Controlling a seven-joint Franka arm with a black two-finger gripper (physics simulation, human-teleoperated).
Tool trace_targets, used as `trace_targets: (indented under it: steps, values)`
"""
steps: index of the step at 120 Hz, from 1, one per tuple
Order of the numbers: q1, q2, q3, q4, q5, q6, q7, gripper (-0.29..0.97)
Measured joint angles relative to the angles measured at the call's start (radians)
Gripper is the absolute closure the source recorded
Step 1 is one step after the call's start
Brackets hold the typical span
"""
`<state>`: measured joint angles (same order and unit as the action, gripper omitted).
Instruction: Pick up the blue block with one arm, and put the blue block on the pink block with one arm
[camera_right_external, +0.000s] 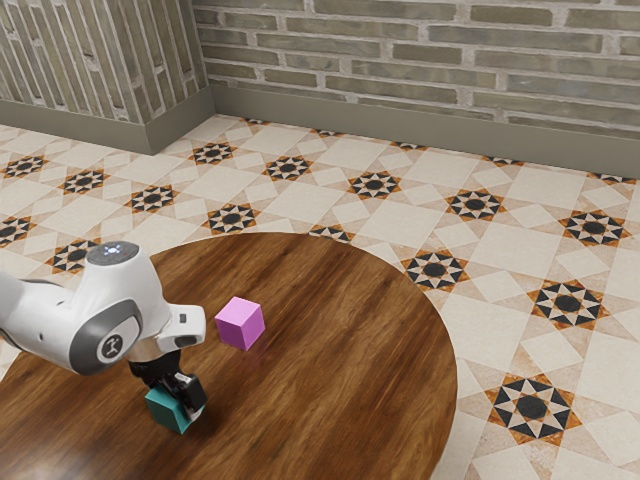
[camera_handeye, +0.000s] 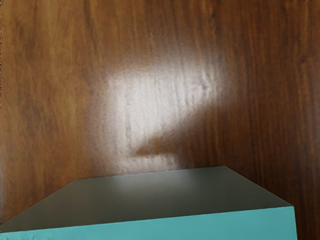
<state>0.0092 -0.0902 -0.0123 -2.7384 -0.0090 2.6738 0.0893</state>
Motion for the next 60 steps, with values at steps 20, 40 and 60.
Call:
trace_targets:
  steps: [20,40,60]
  values:
    - [0.000,0.000,0.000,0.000,0.003,0.000,-0.013,0.00]
    - [0.000,0.000,0.000,0.000,0.006,0.005,-0.012,0.00]
    - [0.000,0.001,0.000,0.000,0.008,0.008,-0.010,0.07]
